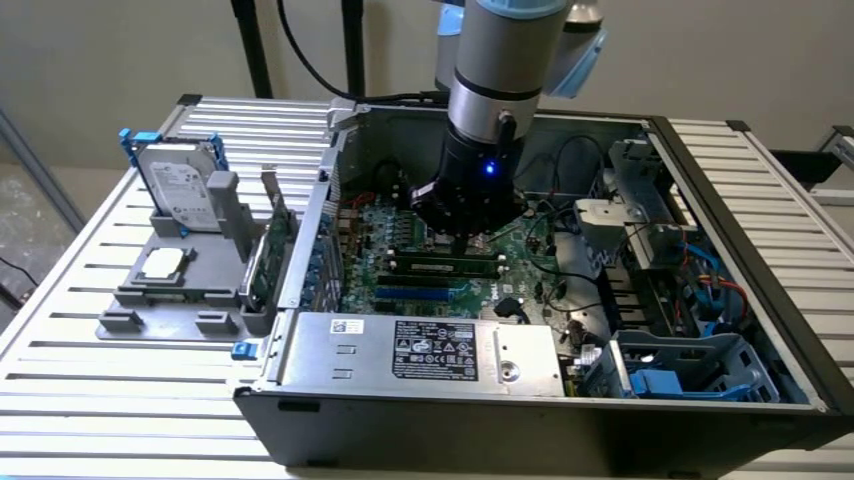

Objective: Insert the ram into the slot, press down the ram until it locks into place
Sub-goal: 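Press down the ram until it locks into place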

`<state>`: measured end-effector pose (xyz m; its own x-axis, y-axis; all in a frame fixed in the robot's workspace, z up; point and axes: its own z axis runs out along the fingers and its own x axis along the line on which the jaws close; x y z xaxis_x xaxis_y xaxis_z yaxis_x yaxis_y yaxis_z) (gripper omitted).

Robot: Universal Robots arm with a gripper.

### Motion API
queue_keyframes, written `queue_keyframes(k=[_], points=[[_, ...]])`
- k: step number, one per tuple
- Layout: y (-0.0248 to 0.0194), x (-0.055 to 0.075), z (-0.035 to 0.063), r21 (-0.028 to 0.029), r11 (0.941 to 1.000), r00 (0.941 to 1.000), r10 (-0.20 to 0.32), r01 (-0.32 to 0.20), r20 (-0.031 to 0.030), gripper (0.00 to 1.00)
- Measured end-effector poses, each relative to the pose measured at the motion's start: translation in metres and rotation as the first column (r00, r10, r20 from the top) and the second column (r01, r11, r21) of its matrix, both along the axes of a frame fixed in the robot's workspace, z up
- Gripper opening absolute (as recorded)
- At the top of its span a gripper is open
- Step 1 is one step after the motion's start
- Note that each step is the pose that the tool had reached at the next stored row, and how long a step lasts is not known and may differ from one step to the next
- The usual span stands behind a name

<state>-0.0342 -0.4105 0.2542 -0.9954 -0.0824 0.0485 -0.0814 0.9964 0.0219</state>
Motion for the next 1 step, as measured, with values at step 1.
queue_keyframes(k=[1], points=[[0.0000,0.0000,0.0000,0.0000,1.0000,1.0000,0.000,0.000,0.0000,0.11]])
